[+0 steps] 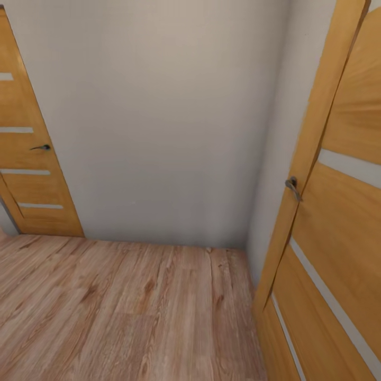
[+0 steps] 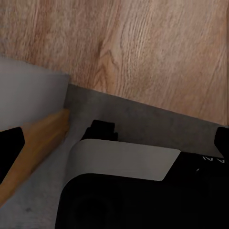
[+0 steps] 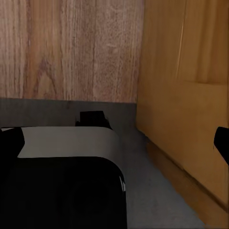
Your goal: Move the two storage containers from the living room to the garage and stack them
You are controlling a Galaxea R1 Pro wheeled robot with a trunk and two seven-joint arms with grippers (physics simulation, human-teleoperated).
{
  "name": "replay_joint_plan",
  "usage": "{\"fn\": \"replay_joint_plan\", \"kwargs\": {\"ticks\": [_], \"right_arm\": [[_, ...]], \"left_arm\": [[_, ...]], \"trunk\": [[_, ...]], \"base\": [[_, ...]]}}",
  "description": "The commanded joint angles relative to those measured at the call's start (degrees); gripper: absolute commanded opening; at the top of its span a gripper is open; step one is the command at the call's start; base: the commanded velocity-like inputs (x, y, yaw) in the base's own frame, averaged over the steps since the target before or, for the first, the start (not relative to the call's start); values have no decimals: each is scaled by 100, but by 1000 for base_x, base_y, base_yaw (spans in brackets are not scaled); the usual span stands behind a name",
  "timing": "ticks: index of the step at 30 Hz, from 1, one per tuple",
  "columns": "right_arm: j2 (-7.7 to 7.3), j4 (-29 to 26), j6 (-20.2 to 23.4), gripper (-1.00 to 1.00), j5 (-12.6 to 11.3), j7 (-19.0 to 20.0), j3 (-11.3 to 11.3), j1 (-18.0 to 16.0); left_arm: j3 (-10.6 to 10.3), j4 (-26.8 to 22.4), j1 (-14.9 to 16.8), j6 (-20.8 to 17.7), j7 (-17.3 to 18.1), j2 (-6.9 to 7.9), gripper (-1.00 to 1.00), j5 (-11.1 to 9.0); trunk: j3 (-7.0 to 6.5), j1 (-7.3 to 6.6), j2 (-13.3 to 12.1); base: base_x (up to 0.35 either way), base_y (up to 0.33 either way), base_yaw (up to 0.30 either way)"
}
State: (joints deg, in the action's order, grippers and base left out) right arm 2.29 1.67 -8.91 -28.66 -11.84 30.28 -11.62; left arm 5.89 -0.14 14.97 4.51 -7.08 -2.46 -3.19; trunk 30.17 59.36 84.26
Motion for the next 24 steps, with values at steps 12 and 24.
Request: {"fn": "replay_joint_plan", "kwargs": {"ticks": [12, 24], "right_arm": [[3, 18, -31, 100, -53, -3, 48, -7], [0, 18, -31, 100, -53, -3, 48, -7]], "left_arm": [[33, 5, 4, 24, -4, 0, 100, -33], [34, 5, 4, 24, -4, 0, 100, -33]], "trunk": [[6, 3, 3], [6, 3, 3]], "base": [[321, 0, 0], [321, 0, 0]]}}
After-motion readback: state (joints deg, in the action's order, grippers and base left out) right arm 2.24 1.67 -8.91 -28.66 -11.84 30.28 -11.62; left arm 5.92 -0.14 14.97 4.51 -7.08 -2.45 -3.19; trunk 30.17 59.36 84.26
